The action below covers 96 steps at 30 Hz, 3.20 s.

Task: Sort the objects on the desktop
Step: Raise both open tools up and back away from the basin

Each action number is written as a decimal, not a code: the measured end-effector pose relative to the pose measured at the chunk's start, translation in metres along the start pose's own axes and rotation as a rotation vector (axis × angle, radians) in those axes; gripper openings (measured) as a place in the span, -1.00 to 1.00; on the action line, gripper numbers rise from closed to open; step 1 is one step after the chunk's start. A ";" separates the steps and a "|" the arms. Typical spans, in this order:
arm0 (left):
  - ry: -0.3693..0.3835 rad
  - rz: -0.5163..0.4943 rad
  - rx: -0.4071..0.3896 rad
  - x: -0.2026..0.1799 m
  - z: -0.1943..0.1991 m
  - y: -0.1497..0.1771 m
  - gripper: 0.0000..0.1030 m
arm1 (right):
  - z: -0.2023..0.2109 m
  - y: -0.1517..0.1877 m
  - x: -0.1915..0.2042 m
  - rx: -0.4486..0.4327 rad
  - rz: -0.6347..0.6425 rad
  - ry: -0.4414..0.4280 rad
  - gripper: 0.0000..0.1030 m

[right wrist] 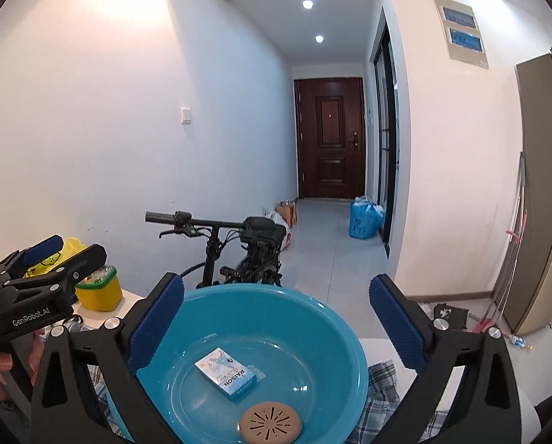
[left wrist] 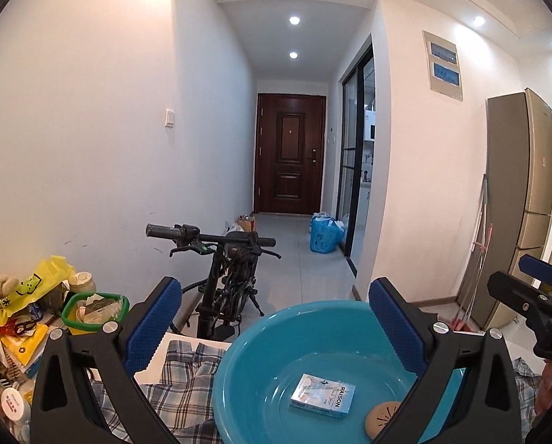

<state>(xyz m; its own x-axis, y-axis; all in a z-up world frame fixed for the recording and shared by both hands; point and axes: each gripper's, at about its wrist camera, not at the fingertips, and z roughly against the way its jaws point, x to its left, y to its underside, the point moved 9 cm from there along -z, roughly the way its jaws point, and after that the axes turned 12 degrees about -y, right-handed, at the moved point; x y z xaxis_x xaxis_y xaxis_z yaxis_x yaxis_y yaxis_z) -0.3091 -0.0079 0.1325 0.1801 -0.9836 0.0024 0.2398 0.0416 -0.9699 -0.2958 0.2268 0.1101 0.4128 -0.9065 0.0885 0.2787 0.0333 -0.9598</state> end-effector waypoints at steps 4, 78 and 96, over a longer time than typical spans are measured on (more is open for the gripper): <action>-0.013 0.008 -0.048 0.005 0.014 -0.010 1.00 | 0.017 -0.015 0.008 -0.082 0.029 0.016 0.99; 0.061 0.073 -0.273 0.043 0.258 -0.060 1.00 | 0.222 -0.058 0.075 -0.333 0.083 0.141 0.99; 0.060 0.073 -0.234 0.048 0.280 -0.036 1.00 | 0.246 -0.036 0.088 -0.314 0.069 0.134 0.99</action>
<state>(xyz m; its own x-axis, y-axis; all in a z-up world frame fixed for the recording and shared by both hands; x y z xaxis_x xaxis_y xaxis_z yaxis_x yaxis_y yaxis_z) -0.0420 -0.0072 0.2359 0.1303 -0.9885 -0.0771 -0.0001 0.0778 -0.9970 -0.0566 0.2494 0.2184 0.2978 -0.9546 0.0050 -0.0348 -0.0160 -0.9993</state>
